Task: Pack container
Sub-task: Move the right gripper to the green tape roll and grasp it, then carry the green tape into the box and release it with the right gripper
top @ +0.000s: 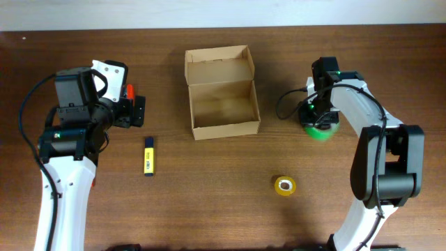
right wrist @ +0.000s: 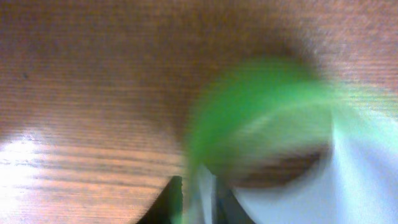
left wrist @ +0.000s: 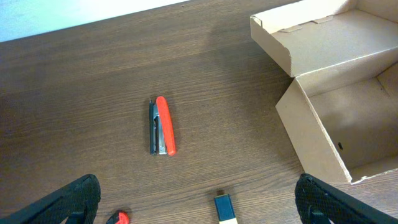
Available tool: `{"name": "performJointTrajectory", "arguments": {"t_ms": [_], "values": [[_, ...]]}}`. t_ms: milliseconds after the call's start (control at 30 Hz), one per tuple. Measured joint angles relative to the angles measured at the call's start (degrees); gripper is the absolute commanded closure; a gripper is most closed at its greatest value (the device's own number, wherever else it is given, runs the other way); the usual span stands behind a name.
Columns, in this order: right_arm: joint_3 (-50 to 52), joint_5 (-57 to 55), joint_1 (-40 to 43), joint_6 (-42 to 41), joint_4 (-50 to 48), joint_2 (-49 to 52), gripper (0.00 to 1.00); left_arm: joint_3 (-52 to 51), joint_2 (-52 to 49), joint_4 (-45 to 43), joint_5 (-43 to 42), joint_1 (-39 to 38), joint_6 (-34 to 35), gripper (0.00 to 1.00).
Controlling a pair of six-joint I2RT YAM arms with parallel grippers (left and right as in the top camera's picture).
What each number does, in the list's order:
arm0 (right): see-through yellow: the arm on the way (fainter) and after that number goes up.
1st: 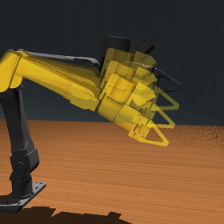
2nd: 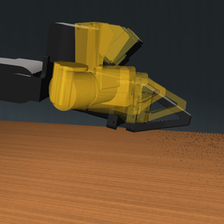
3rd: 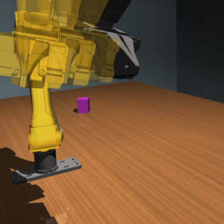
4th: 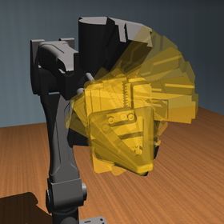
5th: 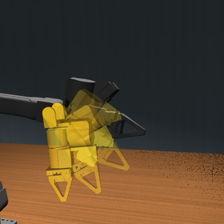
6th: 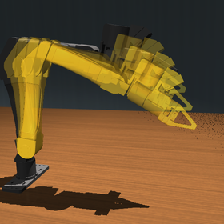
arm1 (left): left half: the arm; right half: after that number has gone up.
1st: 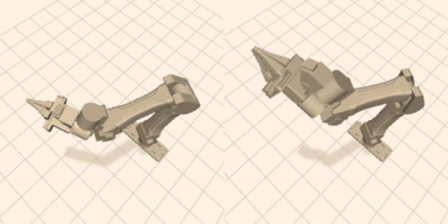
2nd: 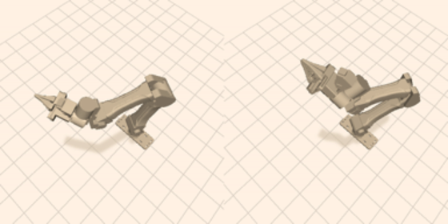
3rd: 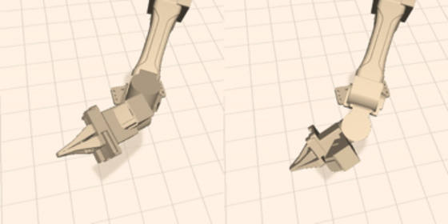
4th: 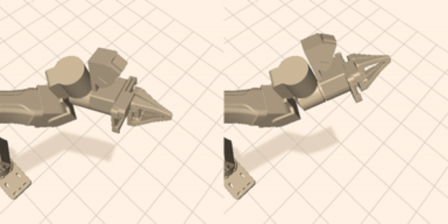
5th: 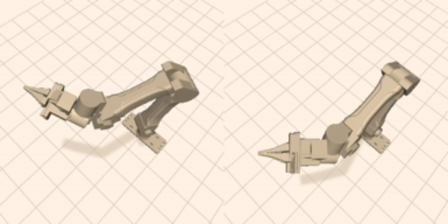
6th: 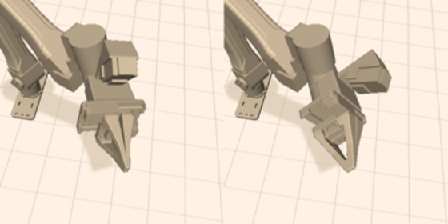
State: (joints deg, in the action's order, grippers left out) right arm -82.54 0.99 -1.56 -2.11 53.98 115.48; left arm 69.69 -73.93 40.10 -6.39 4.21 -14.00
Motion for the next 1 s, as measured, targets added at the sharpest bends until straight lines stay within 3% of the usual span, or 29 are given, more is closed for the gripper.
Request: {"name": "performJointTrajectory", "arguments": {"t_ms": [233, 333, 533, 733, 1000], "values": [[0.04, 0.09, -0.02, -0.02, -0.09, -0.02, 0.96, 0.02, 0.00, 0.85, 0.02, 0.00, 0.00, 0.01], [-1.84, 0.48, -0.15, -0.04, 4.50, -0.07, 0.96, 0.02, 0.00, 0.85, 0.02, 0.00, 0.00, 0.01], [-24.22, 0.28, -2.43, -0.33, 15.93, -1.27, 0.96, 0.04, 0.00, 0.85, 0.02, 0.00, 0.00, 0.01], [-35.41, 2.69, -10.14, 3.52, 19.89, -1.75, 0.96, 0.07, -0.02, 0.87, 0.02, 0.00, 0.00, 0.01], [-35.87, 5.55, -25.79, 9.86, 19.41, -1.75, 0.96, 0.07, 0.00, 0.90, 0.02, 0.00, 0.00, 0.01]]}}
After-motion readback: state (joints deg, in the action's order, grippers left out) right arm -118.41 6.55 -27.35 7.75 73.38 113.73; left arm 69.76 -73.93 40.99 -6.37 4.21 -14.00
